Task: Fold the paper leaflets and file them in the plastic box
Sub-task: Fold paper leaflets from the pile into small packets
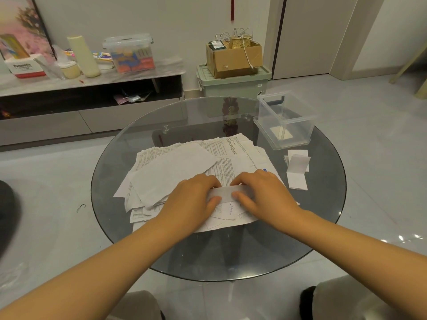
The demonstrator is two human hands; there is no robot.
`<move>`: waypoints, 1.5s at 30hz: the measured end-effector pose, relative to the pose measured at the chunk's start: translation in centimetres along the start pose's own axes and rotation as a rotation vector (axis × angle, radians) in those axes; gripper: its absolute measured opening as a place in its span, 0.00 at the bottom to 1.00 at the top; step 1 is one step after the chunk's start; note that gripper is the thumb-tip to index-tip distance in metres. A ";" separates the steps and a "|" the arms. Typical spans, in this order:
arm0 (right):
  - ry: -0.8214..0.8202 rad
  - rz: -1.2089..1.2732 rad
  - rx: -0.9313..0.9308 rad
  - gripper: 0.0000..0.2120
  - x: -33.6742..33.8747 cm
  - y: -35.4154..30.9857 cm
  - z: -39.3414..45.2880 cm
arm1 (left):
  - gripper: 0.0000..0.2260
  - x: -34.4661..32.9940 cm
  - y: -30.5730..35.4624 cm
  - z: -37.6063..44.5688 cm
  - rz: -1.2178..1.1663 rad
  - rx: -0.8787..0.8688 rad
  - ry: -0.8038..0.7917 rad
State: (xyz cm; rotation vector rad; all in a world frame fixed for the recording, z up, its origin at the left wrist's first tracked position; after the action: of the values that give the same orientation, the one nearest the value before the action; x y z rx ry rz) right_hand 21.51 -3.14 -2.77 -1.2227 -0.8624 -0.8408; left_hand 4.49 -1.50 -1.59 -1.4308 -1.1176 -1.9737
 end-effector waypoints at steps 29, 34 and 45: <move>-0.018 0.007 0.109 0.12 -1.0 -0.9 -0.9 | 0.10 1.2 0.5 -0.7 0.085 -0.083 -0.094; 0.050 0.078 0.052 0.08 -1.0 -0.9 -1.0 | 0.06 1.3 0.8 -0.3 0.004 -0.066 0.021; 0.012 0.366 -0.145 0.08 -0.7 0.1 -1.4 | 0.11 -0.5 -0.4 0.7 -0.336 0.021 -0.001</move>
State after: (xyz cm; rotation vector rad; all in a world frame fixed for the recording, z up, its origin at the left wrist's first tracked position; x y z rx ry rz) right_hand 21.40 -4.44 -3.59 -1.4474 -0.5507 -0.6200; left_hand 4.83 -0.73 -2.10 -1.3003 -1.4530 -2.1745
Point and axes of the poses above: each hand's wrist, its own z-axis towards the middle knuckle, its own x-axis out of the back of the hand, y = z × x, the point moved 1 cm from there along z, towards the middle knuckle, and after that the axes turned 7 degrees about -x, right-handed, at the moved point
